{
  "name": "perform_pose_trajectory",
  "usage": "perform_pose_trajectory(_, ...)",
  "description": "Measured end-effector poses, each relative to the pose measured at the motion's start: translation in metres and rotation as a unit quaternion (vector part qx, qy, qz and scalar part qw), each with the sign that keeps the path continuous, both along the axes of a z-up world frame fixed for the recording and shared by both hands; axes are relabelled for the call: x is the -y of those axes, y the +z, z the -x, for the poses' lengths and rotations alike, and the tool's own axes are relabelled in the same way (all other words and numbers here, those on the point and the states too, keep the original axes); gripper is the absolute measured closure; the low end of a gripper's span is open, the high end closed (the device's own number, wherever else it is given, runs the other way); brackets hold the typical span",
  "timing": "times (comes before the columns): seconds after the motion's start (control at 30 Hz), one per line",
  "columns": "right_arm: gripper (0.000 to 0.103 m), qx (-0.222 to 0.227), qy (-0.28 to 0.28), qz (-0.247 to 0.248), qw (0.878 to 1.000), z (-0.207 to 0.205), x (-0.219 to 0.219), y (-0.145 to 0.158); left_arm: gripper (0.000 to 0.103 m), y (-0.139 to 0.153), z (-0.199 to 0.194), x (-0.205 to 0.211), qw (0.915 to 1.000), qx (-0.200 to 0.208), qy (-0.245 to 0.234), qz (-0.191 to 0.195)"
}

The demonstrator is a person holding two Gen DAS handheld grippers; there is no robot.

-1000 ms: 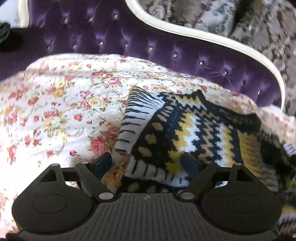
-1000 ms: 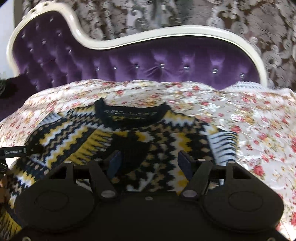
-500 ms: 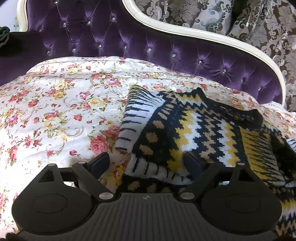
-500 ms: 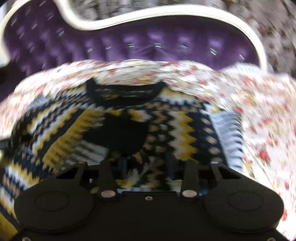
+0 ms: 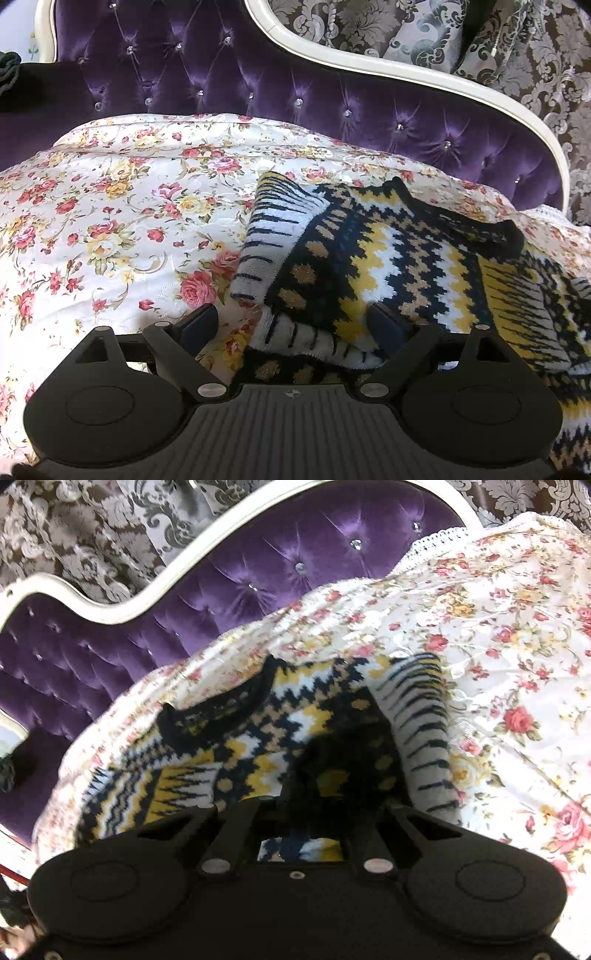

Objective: Fold small clothes

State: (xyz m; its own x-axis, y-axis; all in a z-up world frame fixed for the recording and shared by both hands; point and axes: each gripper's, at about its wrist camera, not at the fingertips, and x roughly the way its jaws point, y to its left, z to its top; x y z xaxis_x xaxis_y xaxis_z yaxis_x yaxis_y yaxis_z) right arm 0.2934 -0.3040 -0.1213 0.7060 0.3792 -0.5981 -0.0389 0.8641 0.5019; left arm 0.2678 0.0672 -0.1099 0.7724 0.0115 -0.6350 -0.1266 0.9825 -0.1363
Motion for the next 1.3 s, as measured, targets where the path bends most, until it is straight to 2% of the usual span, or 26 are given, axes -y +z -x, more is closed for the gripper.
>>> perform_pose_trajectory(0.07, 0.090, 0.018, 0.003, -0.016, 1.000, 0.002, 0.003, 0.007, 0.015, 0.003, 0.003, -0.004, 0.9999, -0.005, -0.007, 0.006)
perform_pose_trajectory(0.2, 0.090, 0.044, 0.007, -0.082, 0.996, 0.002, 0.009, 0.025, 0.015, 0.005, 0.019, -0.011, 0.9999, -0.005, -0.009, 0.003)
perform_pose_trajectory(0.37, 0.090, 0.053, 0.016, -0.101, 0.993, -0.015, -0.007, 0.063, 0.015, 0.006, 0.024, -0.017, 0.9995, -0.016, -0.006, -0.027)
perform_pose_trajectory(0.57, 0.090, 0.100, 0.072, -0.099, 0.987, -0.035, -0.058, 0.150, 0.015, 0.013, 0.025, -0.015, 0.9993, -0.003, -0.003, -0.038)
perform_pose_trajectory(0.73, 0.090, 0.159, 0.129, -0.103, 0.973, -0.039, -0.118, 0.236, 0.015, 0.020, 0.025, -0.011, 0.9994, 0.017, -0.002, -0.030)
perform_pose_trajectory(0.83, 0.090, 0.187, 0.154, -0.112, 0.964, -0.035, -0.146, 0.268, 0.015, 0.021, 0.020, -0.008, 0.9993, 0.028, 0.003, -0.023)
perform_pose_trajectory(1.0, 0.090, 0.198, 0.175, -0.104, 0.959, -0.032, -0.174, 0.283, 0.015, 0.022, -0.001, -0.004, 0.9989, 0.039, 0.025, -0.011)
perform_pose_trajectory(1.1, 0.090, 0.195, 0.176, -0.088, 0.961, -0.031, -0.173, 0.275, 0.015, 0.016, -0.020, -0.009, 0.9970, 0.012, 0.067, -0.037)
perform_pose_trajectory(1.13, 0.090, 0.193, 0.173, -0.081, 0.962, -0.031, -0.169, 0.270, 0.014, 0.012, -0.025, -0.013, 0.9964, -0.003, 0.073, -0.043)
perform_pose_trajectory(1.23, 0.090, 0.185, 0.155, -0.071, 0.968, -0.024, -0.141, 0.255, 0.013, 0.005, -0.023, -0.029, 0.9978, 0.004, 0.065, -0.013)
perform_pose_trajectory(1.3, 0.090, 0.178, 0.127, -0.054, 0.974, -0.020, -0.117, 0.238, 0.013, 0.004, -0.021, -0.035, 0.9978, 0.005, 0.065, -0.016)
